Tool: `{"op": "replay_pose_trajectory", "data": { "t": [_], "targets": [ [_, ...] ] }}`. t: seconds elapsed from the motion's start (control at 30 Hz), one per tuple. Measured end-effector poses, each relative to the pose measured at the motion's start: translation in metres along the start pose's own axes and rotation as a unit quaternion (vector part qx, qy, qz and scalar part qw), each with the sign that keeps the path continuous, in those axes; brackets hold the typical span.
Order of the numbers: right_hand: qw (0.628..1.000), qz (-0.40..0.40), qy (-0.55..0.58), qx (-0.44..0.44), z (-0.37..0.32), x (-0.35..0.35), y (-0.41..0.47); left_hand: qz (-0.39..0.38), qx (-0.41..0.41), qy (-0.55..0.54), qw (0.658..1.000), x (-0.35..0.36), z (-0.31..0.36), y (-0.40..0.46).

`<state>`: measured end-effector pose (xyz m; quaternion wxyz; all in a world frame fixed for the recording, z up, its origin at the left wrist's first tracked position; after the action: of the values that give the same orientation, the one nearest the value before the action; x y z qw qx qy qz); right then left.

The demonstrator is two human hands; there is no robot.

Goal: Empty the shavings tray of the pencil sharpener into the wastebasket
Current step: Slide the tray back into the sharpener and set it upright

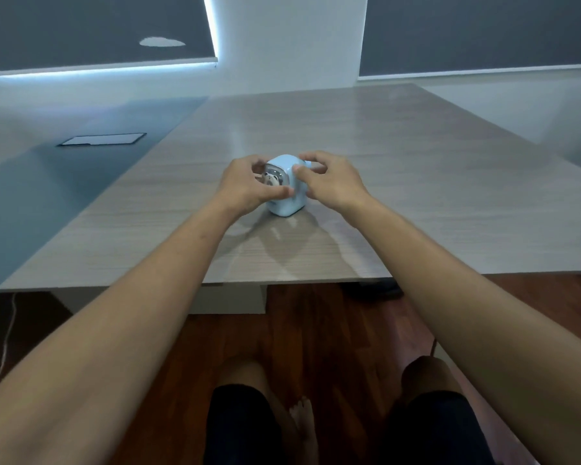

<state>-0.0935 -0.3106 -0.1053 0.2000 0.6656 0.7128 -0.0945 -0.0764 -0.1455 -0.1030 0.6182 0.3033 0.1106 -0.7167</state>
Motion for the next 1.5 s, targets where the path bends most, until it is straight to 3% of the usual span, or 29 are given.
{"op": "replay_pose_trajectory", "data": {
  "t": [0.2,0.73,1.5],
  "targets": [
    [0.999,-0.043,0.004,0.003,-0.014,0.037,0.023,0.107,-0.020,0.041,0.993,-0.023,-0.019,-0.017],
    [0.984,-0.166,0.069,-0.010,-0.077,0.200,0.067,0.279,-0.110,0.076,0.951,-0.138,-0.097,-0.076],
    [0.981,-0.181,0.070,-0.027,-0.081,0.212,0.068,0.289,-0.103,0.088,0.948,-0.147,-0.110,-0.072]
  ]
}}
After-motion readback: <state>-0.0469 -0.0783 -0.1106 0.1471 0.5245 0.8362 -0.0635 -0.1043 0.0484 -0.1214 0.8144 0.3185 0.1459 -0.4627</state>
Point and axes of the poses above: each hand's wrist, its own y-axis towards the middle knuckle, its own x-axis out of the palm, z = x × y, the point moved 4 cm from there along y, towards the middle knuckle, and after that the axes turned 10 degrees about -z, right-handed, at the moved point
